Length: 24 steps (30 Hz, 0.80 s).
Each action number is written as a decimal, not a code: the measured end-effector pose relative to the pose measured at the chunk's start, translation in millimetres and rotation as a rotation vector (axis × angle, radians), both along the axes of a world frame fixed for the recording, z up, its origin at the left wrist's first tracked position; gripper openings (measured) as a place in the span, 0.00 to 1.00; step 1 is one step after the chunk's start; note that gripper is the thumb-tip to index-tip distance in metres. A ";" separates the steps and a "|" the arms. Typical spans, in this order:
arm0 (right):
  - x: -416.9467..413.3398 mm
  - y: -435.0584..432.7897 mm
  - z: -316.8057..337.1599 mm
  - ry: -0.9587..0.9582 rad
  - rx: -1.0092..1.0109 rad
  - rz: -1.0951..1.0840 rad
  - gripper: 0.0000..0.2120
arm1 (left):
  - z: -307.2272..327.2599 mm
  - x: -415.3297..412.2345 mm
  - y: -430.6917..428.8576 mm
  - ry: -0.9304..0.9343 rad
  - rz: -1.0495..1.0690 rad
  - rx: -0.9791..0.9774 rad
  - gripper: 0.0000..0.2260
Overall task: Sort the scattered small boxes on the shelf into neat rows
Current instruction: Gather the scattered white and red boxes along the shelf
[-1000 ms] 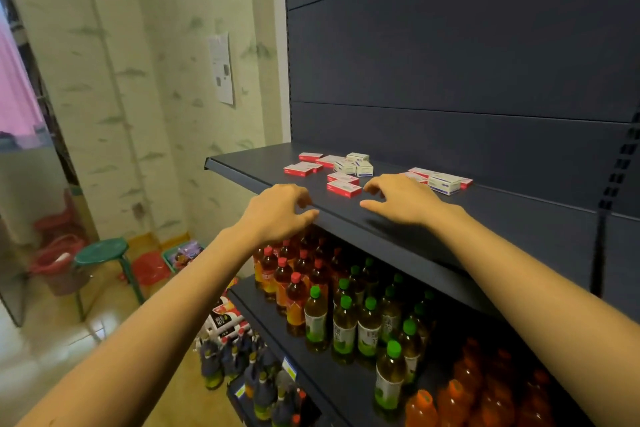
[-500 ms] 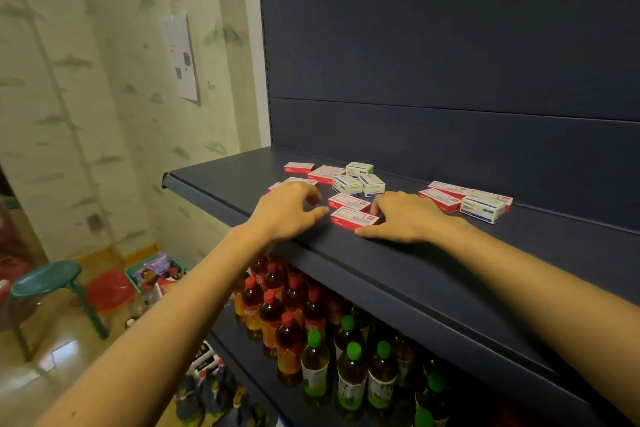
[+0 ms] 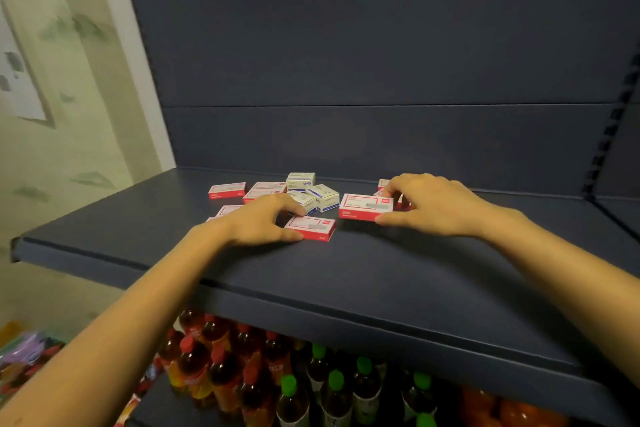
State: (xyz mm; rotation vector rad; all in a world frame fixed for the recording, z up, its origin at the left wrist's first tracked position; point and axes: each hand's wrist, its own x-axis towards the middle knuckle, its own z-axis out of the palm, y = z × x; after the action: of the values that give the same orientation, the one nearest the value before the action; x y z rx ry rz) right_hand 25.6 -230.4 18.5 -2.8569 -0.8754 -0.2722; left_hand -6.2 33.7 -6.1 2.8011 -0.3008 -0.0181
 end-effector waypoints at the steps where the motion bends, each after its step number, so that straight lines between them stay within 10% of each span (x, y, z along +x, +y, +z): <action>1: -1.0 -0.4 -1.6 0.007 0.013 -0.026 0.21 | 0.1 3.5 2.3 0.011 -0.031 0.009 0.20; 24: -139.4 -142.8 -20.7 -0.082 0.192 -0.615 0.20 | 19.2 21.4 -160.3 -0.383 -0.638 -0.261 0.17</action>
State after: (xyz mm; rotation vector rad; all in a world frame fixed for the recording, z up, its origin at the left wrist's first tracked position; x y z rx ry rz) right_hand -113.8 -373.2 -2.2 -2.8620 0.0488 -0.5058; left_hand 15.2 -126.6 13.1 2.3218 -1.1777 0.3820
